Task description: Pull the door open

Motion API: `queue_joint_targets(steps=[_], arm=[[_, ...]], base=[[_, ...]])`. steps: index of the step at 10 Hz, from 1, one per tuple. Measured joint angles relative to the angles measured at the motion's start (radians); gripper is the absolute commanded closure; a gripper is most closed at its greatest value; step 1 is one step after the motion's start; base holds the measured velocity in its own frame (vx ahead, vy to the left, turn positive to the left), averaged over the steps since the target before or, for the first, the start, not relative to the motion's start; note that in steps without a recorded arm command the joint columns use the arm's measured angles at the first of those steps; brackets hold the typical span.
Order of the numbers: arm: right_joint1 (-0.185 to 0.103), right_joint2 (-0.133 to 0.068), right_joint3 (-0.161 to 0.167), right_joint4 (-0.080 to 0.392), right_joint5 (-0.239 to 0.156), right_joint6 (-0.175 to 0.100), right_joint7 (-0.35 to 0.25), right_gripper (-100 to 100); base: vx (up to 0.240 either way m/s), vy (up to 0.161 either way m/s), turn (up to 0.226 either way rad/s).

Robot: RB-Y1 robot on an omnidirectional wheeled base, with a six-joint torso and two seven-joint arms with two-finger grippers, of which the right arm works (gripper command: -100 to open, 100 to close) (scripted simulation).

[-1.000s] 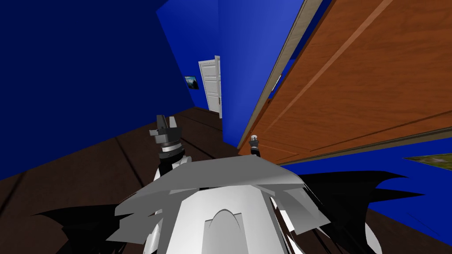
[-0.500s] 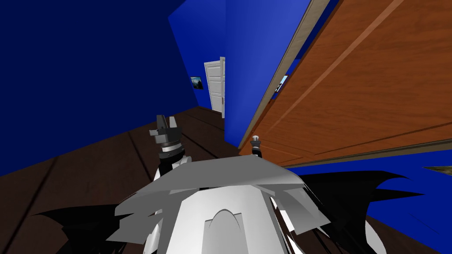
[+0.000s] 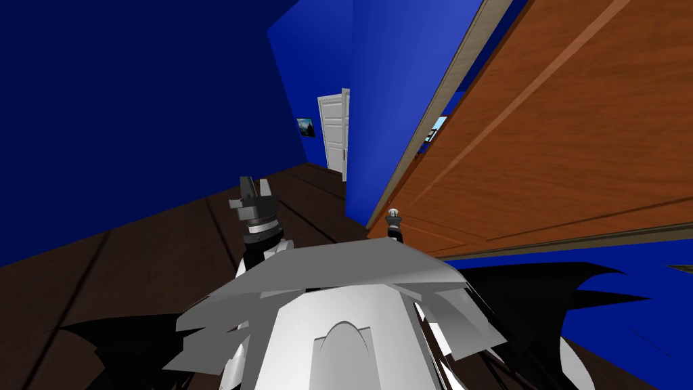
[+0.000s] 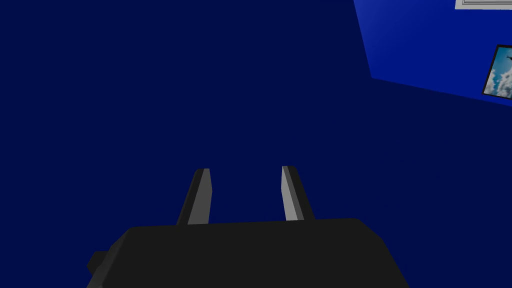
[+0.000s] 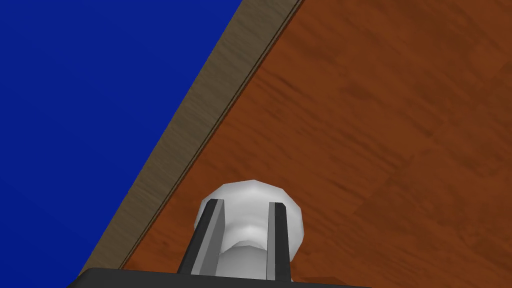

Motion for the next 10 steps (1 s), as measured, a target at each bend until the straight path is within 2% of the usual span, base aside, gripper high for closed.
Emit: queue_joint_targets(steps=[1,2,4,6,7,8,10], arm=[[0.007,-0.004,0.0,-0.015,-0.011,0.009,-0.017,100],[-0.011,-0.003,0.004,0.01,-0.011,0.003,-0.031,100],[-0.028,-0.01,0.006,0.04,-0.03,-0.006,-0.07,100],[-0.013,-0.011,0.006,0.02,-0.043,-0.005,-0.085,100],[-0.009,-0.019,0.006,0.014,-0.062,-0.003,-0.109,100],[-0.019,-0.026,0.008,0.029,-0.069,-0.004,-0.134,100],[-0.017,-0.029,0.01,0.026,-0.101,-0.004,-0.178,100]], base=[[-0.025,-0.005,-0.027],[-0.039,-0.002,0.095],[-0.018,-0.002,0.043],[-0.044,0.0,0.123],[-0.067,-0.003,0.076],[-0.06,-0.012,0.098],[-0.058,-0.011,0.116]])
